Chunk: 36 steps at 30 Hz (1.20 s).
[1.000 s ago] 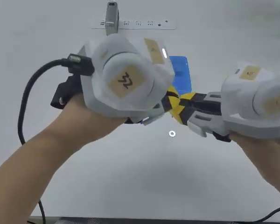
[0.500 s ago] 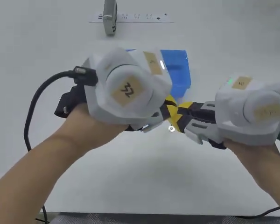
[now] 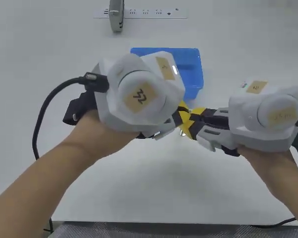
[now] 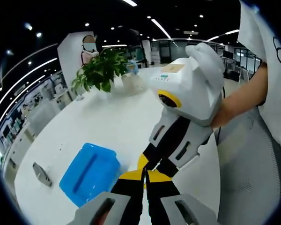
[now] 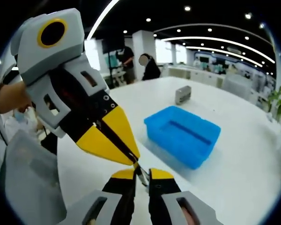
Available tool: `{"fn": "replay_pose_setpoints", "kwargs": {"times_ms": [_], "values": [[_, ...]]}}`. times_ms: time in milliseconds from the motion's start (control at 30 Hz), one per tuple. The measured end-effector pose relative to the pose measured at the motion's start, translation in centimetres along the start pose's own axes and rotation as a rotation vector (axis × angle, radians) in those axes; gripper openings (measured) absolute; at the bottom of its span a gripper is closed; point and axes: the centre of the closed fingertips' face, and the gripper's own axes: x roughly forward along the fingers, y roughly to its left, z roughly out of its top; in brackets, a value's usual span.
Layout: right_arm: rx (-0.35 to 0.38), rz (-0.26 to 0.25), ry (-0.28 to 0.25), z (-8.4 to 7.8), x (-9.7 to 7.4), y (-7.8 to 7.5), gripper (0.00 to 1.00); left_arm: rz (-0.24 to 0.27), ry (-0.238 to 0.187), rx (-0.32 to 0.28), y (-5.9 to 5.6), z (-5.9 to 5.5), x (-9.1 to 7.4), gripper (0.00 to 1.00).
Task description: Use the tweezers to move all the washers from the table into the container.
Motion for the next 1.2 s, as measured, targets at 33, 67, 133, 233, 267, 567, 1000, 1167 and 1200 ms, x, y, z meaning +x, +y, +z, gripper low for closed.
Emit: {"fn": "replay_pose_setpoints", "kwargs": {"times_ms": [33, 67, 133, 233, 267, 567, 1000, 1167, 1200], "values": [[-0.012, 0.0, 0.003, 0.0, 0.0, 0.1, 0.06, 0.0, 0.0, 0.002, -0.1, 0.0, 0.0, 0.0], [-0.012, -0.002, 0.003, -0.1, 0.0, 0.0, 0.05, 0.002, -0.002, 0.001, -0.1, 0.0, 0.0, 0.0], [-0.005, -0.009, 0.007, -0.1, 0.0, -0.1, 0.05, 0.006, -0.006, -0.007, 0.0, 0.1, 0.1, 0.0], [-0.049, -0.029, 0.024, -0.2, 0.0, -0.3, 0.04, 0.014, -0.011, -0.01, -0.2, 0.2, 0.2, 0.0], [-0.062, -0.034, 0.029, -0.3, 0.0, -0.3, 0.03, 0.015, -0.008, -0.007, -0.2, 0.2, 0.2, 0.0], [-0.154, -0.065, 0.069, -0.1, -0.5, -0.2, 0.02, 0.022, 0.02, 0.059, -0.5, 0.8, 0.2, 0.0], [-0.202, -0.068, -0.012, 4.4, -2.8, -0.8, 0.02, 0.133, -0.129, -0.068, 1.6, 4.3, -2.8, 0.0], [-0.215, -0.071, -0.051, 6.7, -3.3, -1.1, 0.02, 0.219, -0.179, -0.155, 3.0, 4.8, -4.6, 0.02], [-0.225, -0.073, -0.054, 7.1, -3.4, -1.1, 0.02, 0.231, -0.199, -0.184, 3.2, 4.8, -5.0, 0.04]]}}
